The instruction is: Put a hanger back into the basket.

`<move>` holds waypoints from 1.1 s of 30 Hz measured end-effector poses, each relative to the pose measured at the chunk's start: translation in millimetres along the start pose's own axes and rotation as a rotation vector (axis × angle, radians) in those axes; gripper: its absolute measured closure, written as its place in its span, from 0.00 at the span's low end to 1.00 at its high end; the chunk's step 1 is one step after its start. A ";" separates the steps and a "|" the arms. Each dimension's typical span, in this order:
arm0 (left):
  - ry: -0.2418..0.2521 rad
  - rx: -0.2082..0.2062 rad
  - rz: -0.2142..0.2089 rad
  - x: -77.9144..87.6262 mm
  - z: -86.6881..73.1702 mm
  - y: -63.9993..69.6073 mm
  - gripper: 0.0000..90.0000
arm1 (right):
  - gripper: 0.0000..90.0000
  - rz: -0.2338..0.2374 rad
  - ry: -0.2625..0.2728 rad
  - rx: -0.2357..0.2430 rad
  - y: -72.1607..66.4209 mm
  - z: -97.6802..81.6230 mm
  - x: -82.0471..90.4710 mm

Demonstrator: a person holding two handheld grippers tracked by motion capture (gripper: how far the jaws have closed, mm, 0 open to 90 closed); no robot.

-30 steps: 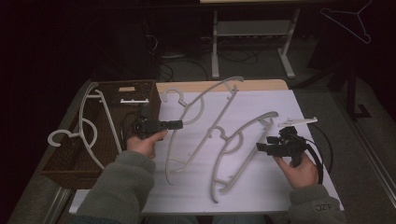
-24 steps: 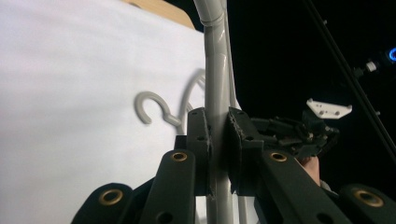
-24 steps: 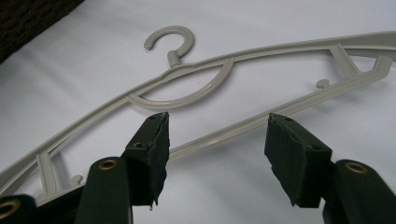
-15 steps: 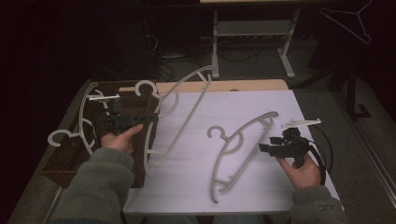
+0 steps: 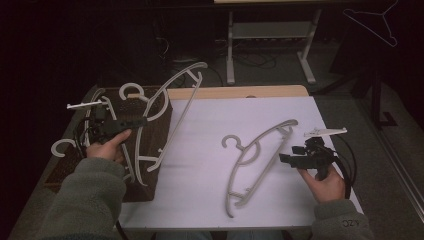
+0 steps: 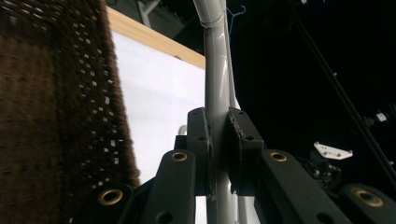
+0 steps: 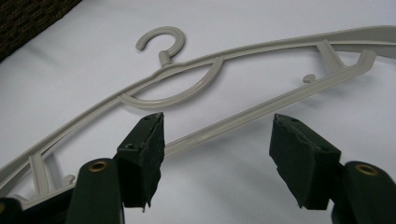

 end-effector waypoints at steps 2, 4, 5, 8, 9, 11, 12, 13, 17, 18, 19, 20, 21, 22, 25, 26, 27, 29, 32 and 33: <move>0.011 0.000 0.002 5.8 1.6 -0.8 0.90 | 0.38 -0.002 0.002 -0.005 0.3 -0.5 1.2; 0.030 0.005 0.005 13.6 3.4 -2.2 0.90 | 0.38 -0.004 0.005 -0.007 1.2 -1.0 2.6; 0.034 0.005 0.010 17.8 4.3 -3.1 0.90 | 0.38 -0.002 0.007 -0.011 1.4 -1.0 3.4; 0.064 0.007 0.032 29.6 6.7 -5.8 0.90 | 0.38 -0.008 0.009 -0.012 2.3 -1.5 4.6; 0.068 0.008 0.038 33.9 7.4 -7.5 0.90 | 0.38 -0.008 0.010 -0.012 2.1 -1.6 4.6; 0.082 0.009 0.055 41.9 8.8 -9.3 0.90 | 0.38 -0.007 0.011 -0.011 1.5 -1.4 4.4; 0.090 0.010 0.057 45.6 9.5 -10.5 0.90 | 0.38 -0.008 0.010 -0.006 1.4 -1.4 4.0; 0.093 0.013 0.059 48.6 10.1 -11.2 0.90 | 0.38 -0.006 0.007 -0.005 1.2 -1.3 3.5; 0.135 0.019 0.092 66.7 13.0 -17.4 0.90 | 0.38 -0.008 0.004 -0.002 1.1 -1.2 2.6; 0.148 0.023 0.098 71.7 13.3 -19.7 0.90 | 0.38 -0.008 0.007 -0.001 1.5 -1.1 2.7; 0.161 0.030 0.103 77.4 13.3 -22.5 0.90 | 0.38 -0.006 0.007 -0.006 1.6 -1.1 3.0; 0.176 0.034 0.111 82.5 13.2 -24.7 0.90 | 0.38 -0.006 0.006 -0.009 1.8 -1.1 3.1; 0.183 0.039 0.123 87.4 13.1 -26.8 0.90 | 0.37 -0.008 0.005 -0.007 2.3 -1.2 3.0; 0.198 0.045 0.128 92.4 12.9 -29.0 0.90 | 0.37 -0.009 0.006 -0.009 2.3 -1.1 2.5; 0.230 0.060 0.153 104.9 11.7 -35.8 0.90 | 0.37 -0.009 0.002 0.000 1.6 -0.9 1.2; 0.239 0.064 0.161 109.2 11.1 -38.4 0.90 | 0.37 -0.009 0.005 0.003 1.4 -0.8 0.8; 0.253 0.071 0.167 112.6 10.4 -40.9 0.90 | 0.37 -0.007 0.003 0.001 1.0 -0.7 0.8; 0.274 0.080 0.185 119.5 9.1 -45.1 0.90 | 0.37 -0.007 0.002 -0.003 0.5 -0.5 0.7; 0.307 0.097 0.207 128.2 6.9 -50.8 0.90 | 0.37 -0.008 0.002 -0.002 0.4 -0.5 0.6; 0.320 0.108 0.211 130.4 6.5 -51.8 0.90 | 0.37 -0.008 0.002 -0.001 0.5 -0.5 0.6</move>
Point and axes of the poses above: each handheld gripper's, and its own axes: x roughly backward along the jaws, z roughly out of its top, y roughly to its right, the point moved 2 cm from there along -x, roughly forward along the jaws, and after that the axes turned 13 degrees about -z, right-handed, at the moved point
